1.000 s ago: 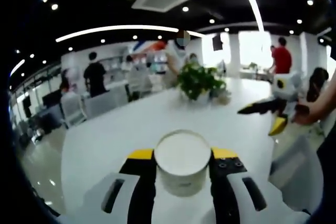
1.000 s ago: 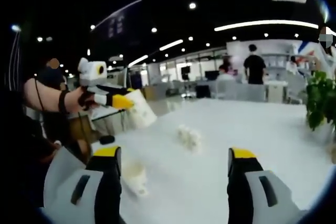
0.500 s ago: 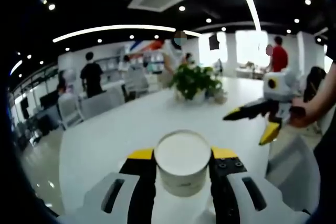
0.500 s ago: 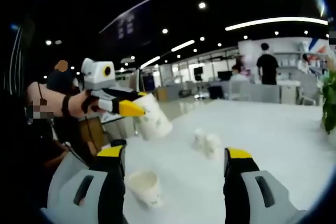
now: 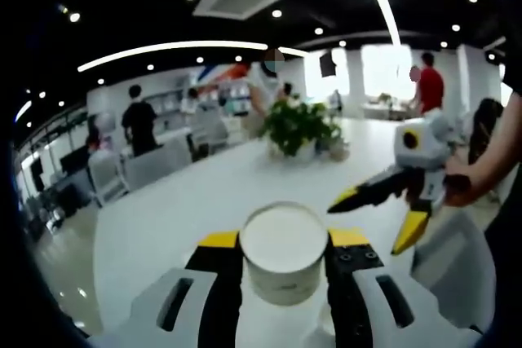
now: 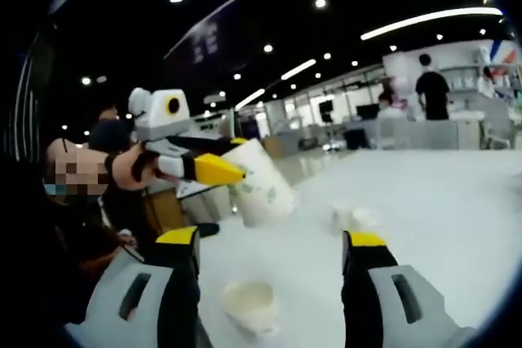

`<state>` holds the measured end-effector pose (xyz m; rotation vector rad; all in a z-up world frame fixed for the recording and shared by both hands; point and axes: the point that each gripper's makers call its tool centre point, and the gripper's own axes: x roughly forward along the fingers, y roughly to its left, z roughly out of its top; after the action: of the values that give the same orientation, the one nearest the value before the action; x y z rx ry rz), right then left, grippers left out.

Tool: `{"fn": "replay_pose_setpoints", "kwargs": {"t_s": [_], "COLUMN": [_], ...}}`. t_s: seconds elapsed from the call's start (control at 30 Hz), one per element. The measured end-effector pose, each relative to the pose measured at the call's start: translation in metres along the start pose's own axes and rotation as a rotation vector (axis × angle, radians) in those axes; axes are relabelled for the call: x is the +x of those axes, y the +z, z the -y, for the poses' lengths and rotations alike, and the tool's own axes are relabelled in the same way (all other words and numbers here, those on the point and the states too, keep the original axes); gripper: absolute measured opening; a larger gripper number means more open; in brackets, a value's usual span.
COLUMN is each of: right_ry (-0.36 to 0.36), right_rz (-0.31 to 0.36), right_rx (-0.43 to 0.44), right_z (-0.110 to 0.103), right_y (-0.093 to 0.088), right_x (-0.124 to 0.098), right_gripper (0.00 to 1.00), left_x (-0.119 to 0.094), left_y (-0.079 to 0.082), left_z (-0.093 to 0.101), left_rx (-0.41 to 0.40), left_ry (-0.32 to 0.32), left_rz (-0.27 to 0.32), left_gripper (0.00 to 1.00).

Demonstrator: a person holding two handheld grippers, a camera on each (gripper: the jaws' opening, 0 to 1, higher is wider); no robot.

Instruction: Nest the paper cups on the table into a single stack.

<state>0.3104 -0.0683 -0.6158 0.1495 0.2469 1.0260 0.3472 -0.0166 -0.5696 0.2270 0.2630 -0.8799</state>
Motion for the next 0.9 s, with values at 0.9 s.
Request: {"fn": "replay_pose_setpoints", "kwargs": {"t_s": [0.9], "right_ry": [0.143], "right_rz": [-0.051], "right_rx": [0.023], "right_z": [-0.028], "right_y": [-0.014], "right_x": [0.032], "right_gripper": [0.57], "left_x": [0.001], "left_y": [0.002], "left_z": [0.01], "left_rx": [-0.033], "left_ry": [-0.029], "left_rz": [0.014], "left_gripper": [0.37]}}
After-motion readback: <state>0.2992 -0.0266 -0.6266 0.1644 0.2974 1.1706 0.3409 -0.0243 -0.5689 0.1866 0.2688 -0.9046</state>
